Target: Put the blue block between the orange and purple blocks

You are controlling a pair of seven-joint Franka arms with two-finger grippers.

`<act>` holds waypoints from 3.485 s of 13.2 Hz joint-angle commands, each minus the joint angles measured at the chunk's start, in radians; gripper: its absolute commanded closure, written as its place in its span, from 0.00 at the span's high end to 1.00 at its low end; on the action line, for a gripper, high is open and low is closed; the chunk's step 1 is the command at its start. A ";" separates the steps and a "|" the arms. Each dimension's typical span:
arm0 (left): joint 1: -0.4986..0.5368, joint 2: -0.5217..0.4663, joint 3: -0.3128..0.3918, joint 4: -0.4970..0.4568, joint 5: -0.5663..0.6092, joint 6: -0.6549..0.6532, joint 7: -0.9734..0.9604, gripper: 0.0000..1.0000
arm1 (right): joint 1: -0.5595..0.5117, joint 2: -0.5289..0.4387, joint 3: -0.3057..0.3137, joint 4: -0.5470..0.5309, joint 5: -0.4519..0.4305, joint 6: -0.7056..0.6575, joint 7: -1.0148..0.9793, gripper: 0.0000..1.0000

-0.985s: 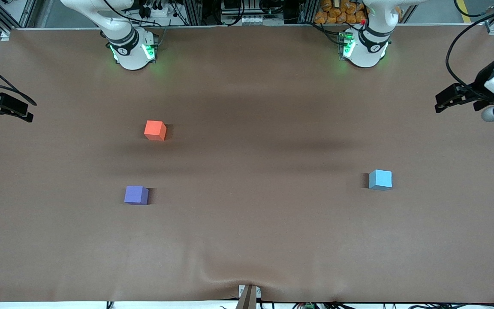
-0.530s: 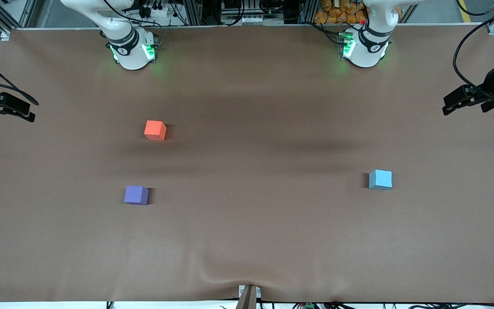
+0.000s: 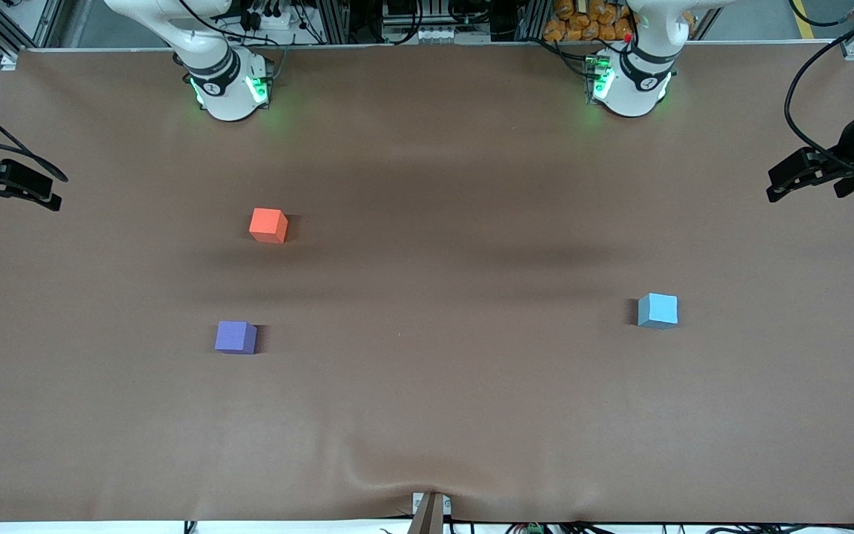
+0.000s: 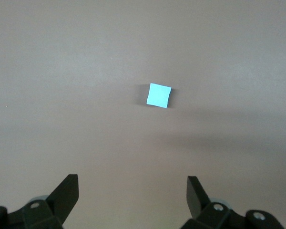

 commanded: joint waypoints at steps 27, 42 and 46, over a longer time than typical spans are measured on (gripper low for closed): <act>-0.001 0.013 -0.014 -0.015 -0.013 0.020 0.014 1.00 | 0.007 -0.008 0.001 0.003 0.011 -0.014 0.005 1.00; -0.004 0.036 -0.016 -0.134 -0.013 0.146 0.016 1.00 | 0.004 -0.008 0.001 0.003 0.011 -0.017 0.005 1.00; -0.003 0.036 -0.026 -0.228 -0.013 0.247 0.016 1.00 | 0.004 -0.008 0.001 0.003 0.013 -0.017 0.007 1.00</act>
